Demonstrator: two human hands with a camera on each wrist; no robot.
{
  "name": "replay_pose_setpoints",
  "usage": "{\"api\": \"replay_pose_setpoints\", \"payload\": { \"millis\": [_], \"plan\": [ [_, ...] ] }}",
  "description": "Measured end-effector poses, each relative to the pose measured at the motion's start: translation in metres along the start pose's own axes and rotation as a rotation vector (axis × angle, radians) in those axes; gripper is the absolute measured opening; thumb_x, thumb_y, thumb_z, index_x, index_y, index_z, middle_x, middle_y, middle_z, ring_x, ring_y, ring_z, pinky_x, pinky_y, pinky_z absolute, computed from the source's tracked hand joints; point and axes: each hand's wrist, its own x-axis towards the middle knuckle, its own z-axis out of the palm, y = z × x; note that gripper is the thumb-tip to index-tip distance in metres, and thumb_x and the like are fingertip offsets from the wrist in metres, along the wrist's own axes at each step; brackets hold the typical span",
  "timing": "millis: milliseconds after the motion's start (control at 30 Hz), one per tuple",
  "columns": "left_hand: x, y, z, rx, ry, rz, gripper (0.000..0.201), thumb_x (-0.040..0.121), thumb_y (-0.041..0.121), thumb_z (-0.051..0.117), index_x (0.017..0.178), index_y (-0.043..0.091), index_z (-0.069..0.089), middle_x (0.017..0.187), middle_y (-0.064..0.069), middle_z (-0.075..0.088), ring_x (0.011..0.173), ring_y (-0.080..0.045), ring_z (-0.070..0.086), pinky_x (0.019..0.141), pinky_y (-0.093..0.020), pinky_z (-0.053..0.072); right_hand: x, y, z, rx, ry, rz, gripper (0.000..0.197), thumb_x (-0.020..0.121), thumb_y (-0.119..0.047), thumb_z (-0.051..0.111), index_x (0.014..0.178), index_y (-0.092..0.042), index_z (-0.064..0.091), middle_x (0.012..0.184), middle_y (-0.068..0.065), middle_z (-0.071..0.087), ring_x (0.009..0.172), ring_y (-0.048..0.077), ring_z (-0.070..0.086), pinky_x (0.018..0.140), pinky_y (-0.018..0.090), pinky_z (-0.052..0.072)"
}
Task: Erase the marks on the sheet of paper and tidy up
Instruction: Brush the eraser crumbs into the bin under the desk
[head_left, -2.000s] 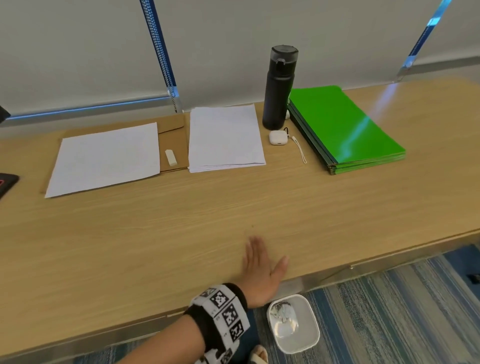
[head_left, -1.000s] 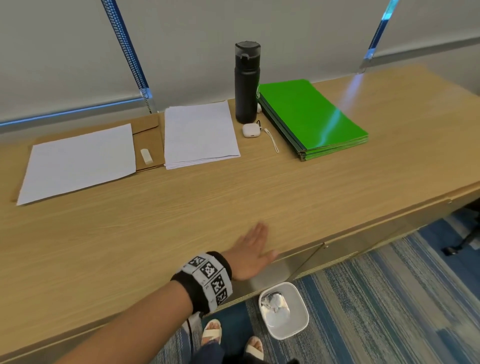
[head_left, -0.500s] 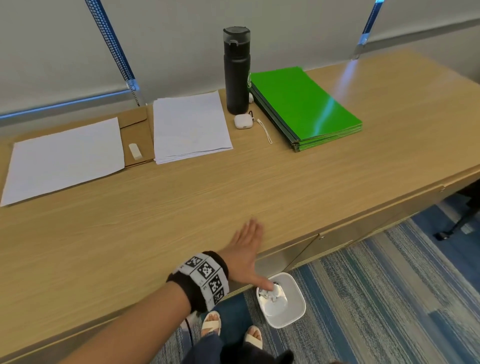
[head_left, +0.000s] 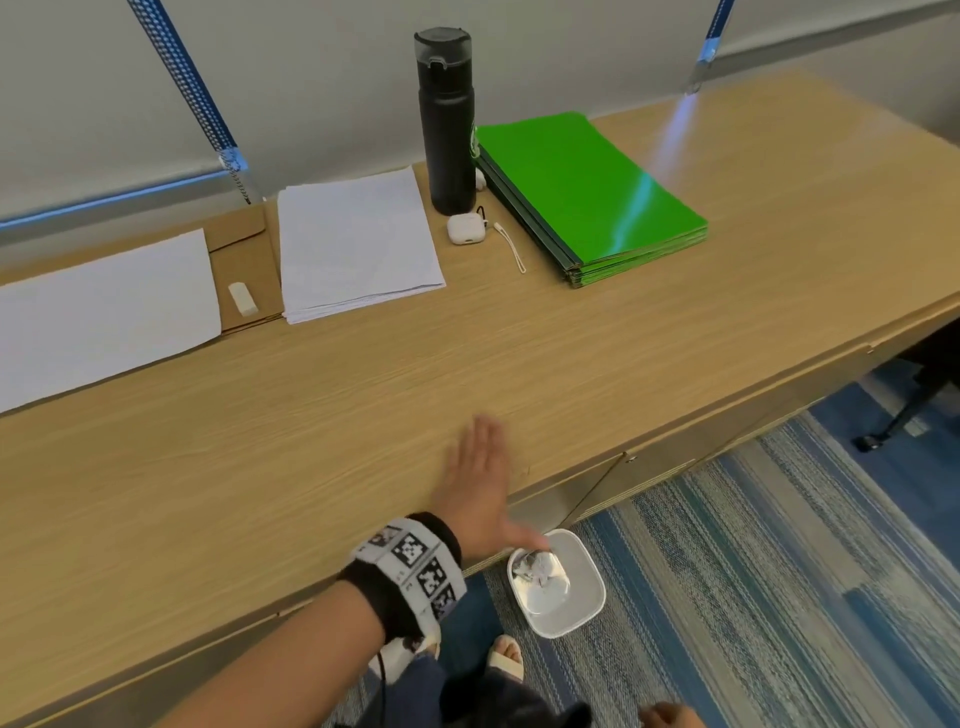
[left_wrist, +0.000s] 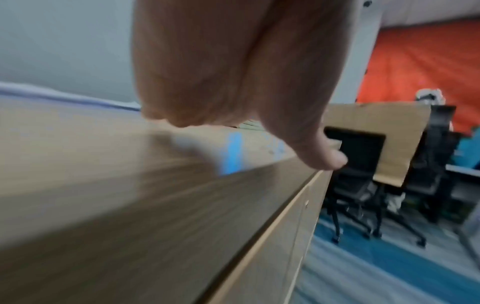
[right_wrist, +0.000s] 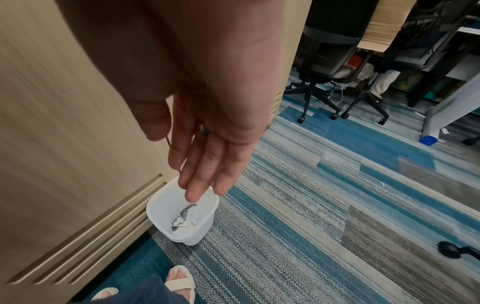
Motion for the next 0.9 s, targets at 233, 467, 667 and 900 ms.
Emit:
{"api": "replay_pose_setpoints", "payload": {
  "millis": [233,467,667,900],
  "plan": [
    [0.004,0.002,0.008,0.173,0.0,-0.241,0.139,0.068,0.07,0.062,0.125,-0.006,-0.04,0.133,-0.027,-0.045,0.133,-0.039,-0.034,0.11,-0.046,-0.015,-0.005,0.013,-0.01,-0.003,-0.041,0.079,0.02,0.091,-0.017,0.057,0.098,-0.005,0.072,0.109,0.011,0.068,0.096,0.018,0.059,0.1,0.026,0.039],
    [0.002,0.045,0.025,0.202,-0.037,0.124,0.104,0.084,-0.007,0.056,0.137,0.003,-0.033,0.133,-0.011,-0.043,0.139,-0.029,-0.029,0.108,-0.034,-0.019,-0.005,0.014,-0.011,-0.027,-0.032,0.091,0.025,0.093,-0.028,0.052,0.091,-0.011,0.07,0.102,0.007,0.068,0.1,0.016,0.063,0.082,0.018,0.04],
    [0.002,0.03,-0.007,0.032,0.09,0.099,0.102,0.08,-0.016,0.047,0.135,0.013,-0.034,0.143,-0.001,-0.037,0.14,-0.019,-0.024,0.111,-0.03,-0.016,-0.005,0.013,-0.009,-0.057,-0.045,0.038,0.031,0.093,-0.027,0.052,0.103,-0.003,0.069,0.111,0.013,0.068,0.105,0.024,0.063,0.095,0.029,0.047],
    [-0.002,0.028,0.013,0.183,-0.007,-0.213,0.097,0.084,0.002,0.05,0.136,-0.008,-0.031,0.143,-0.029,-0.038,0.136,-0.04,-0.031,0.112,-0.044,-0.014,-0.012,0.017,-0.014,0.002,-0.057,0.075,0.027,0.093,-0.028,0.053,0.095,-0.007,0.069,0.108,0.012,0.067,0.102,0.022,0.063,0.096,0.028,0.046]
  ]
}}
